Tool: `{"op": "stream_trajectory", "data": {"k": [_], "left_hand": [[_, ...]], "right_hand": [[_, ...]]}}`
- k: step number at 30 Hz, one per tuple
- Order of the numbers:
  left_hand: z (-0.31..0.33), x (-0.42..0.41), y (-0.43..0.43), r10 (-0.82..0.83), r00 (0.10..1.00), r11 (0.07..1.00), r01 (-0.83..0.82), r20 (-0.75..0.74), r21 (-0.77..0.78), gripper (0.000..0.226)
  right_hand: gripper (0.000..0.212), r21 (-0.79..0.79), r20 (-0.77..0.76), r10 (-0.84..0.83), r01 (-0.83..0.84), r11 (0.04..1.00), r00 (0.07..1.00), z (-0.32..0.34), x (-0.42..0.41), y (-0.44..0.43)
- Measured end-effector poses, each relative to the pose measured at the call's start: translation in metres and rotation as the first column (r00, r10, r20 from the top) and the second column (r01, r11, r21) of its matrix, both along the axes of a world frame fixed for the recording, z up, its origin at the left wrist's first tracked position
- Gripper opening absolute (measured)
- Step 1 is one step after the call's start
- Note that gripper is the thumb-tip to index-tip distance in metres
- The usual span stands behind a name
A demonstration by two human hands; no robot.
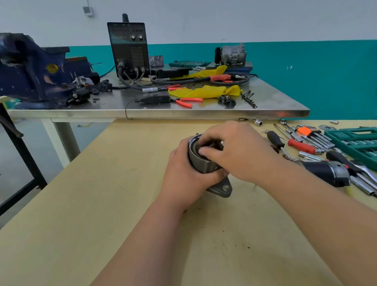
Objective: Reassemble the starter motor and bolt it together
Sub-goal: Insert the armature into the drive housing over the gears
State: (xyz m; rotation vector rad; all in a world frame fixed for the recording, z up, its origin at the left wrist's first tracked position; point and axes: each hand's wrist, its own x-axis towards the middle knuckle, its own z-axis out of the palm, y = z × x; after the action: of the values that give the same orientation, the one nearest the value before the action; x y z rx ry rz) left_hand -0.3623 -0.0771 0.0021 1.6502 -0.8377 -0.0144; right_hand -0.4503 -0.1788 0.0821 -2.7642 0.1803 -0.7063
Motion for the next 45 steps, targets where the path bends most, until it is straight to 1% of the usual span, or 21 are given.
{"op": "stream_trajectory", "data": {"k": [2, 5, 7, 9, 11, 15, 19, 21, 26, 28, 30, 32, 33, 34, 35, 38, 39, 40, 41, 43, 45], "left_hand": [[0.001, -0.001, 0.0, -0.001, 1.0, 1.0, 0.001, -0.002, 0.0, 0.07], [0.001, 0.0, 0.0, 0.008, 1.0, 1.0, -0.008, 0.012, 0.003, 0.068], [0.0, 0.001, 0.0, 0.011, 1.0, 1.0, -0.011, 0.016, 0.008, 0.068], [-0.001, 0.001, 0.001, 0.008, 1.0, 1.0, -0.008, 0.014, 0.008, 0.067], [0.0, 0.001, 0.001, 0.0, 1.0, 1.0, 0.0, 0.016, -0.001, 0.065], [0.002, 0.0, 0.002, -0.003, 1.0, 1.0, 0.003, -0.021, -0.002, 0.066], [0.004, 0.0, 0.002, 0.019, 1.0, 0.999, -0.019, -0.023, 0.028, 0.068], [0.003, 0.0, 0.002, 0.024, 1.0, 0.999, -0.023, -0.02, 0.029, 0.068], [0.001, 0.003, -0.001, 0.017, 1.0, 0.999, -0.018, 0.015, 0.047, 0.072], [-0.001, 0.002, -0.001, 0.012, 1.0, 0.999, -0.012, 0.011, 0.03, 0.071], [0.002, 0.0, 0.0, 0.019, 0.999, 0.999, -0.02, -0.03, -0.034, 0.066], [0.014, 0.001, 0.005, 0.041, 0.993, 0.99, -0.056, -0.114, -0.131, 0.06], [0.022, 0.003, 0.009, 0.061, 0.985, 0.978, -0.091, -0.164, -0.186, 0.059], [0.033, 0.006, 0.014, 0.079, 0.975, 0.961, -0.129, -0.206, -0.243, 0.059], [0.044, 0.008, 0.02, 0.086, 0.969, 0.942, -0.154, -0.231, -0.297, 0.06], [0.066, 0.006, 0.038, 0.042, 0.971, 0.918, -0.13, -0.234, -0.374, 0.06], [0.068, 0.001, 0.04, 0.011, 0.972, 0.923, -0.1, -0.236, -0.372, 0.058], [0.066, -0.005, 0.039, -0.023, 0.969, 0.928, -0.071, -0.247, -0.365, 0.056], [0.062, -0.013, 0.036, -0.054, 0.963, 0.935, -0.044, -0.264, -0.352, 0.056], [0.052, -0.031, 0.029, -0.074, 0.963, 0.955, -0.006, -0.257, -0.296, 0.06], [0.04, -0.048, 0.022, -0.096, 0.975, 0.973, 0.05, -0.198, -0.226, 0.06]], "right_hand": [[0.017, -0.09, -0.008, -0.051, 0.05, 0.995, 0.999, 0.001, 0.004, 0.0], [0.022, -0.249, 0.008, -0.064, 0.064, 0.966, 0.998, 0.0, 0.008, 0.004], [0.027, -0.357, -0.021, -0.082, 0.069, 0.932, 0.996, 0.0, 0.008, 0.007], [0.028, -0.416, -0.063, -0.088, 0.054, 0.908, 0.994, 0.004, 0.006, 0.009], [0.028, -0.45, -0.113, -0.069, 0.011, 0.893, 0.991, 0.009, 0.004, 0.01], [0.032, -0.442, -0.251, -0.097, -0.025, 0.897, 0.963, 0.017, 0.001, 0.012], [0.03, -0.504, -0.237, -0.133, -0.004, 0.863, 0.962, 0.017, 0.005, 0.021], [0.029, -0.502, -0.218, -0.134, 0.007, 0.865, 0.967, 0.017, 0.007, 0.023], [0.035, -0.394, -0.248, -0.135, 0.028, 0.919, 0.959, 0.015, 0.003, 0.021], [0.038, -0.328, -0.249, -0.101, 0.015, 0.945, 0.963, 0.016, 0.001, 0.018], [0.04, -0.159, -0.146, -0.072, 0.049, 0.986, 0.987, 0.02, -0.004, 0.006], [0.042, 0.073, 0.019, -0.142, 0.14, 0.987, 0.99, 0.021, -0.015, -0.015], [0.042, 0.176, 0.064, -0.197, 0.183, 0.967, 0.978, 0.019, -0.022, -0.027], [0.042, 0.251, 0.072, -0.247, 0.222, 0.942, 0.966, 0.016, -0.031, -0.039], [0.039, 0.285, 0.059, -0.287, 0.26, 0.923, 0.956, 0.01, -0.042, -0.05], [0.023, 0.265, 0.048, -0.385, 0.36, 0.894, 0.922, -0.011, -0.071, -0.07], [0.017, 0.23, 0.062, -0.418, 0.394, 0.89, 0.906, -0.018, -0.079, -0.075], [0.017, 0.192, 0.078, -0.464, 0.443, 0.876, 0.883, -0.023, -0.088, -0.081], [0.021, 0.177, 0.088, -0.525, 0.505, 0.845, 0.847, -0.026, -0.098, -0.088], [0.028, 0.266, 0.09, -0.646, 0.606, 0.749, 0.758, -0.028, -0.118, -0.107], [0.033, 0.378, 0.049, -0.718, 0.653, 0.656, 0.694, -0.031, -0.136, -0.127]]}}
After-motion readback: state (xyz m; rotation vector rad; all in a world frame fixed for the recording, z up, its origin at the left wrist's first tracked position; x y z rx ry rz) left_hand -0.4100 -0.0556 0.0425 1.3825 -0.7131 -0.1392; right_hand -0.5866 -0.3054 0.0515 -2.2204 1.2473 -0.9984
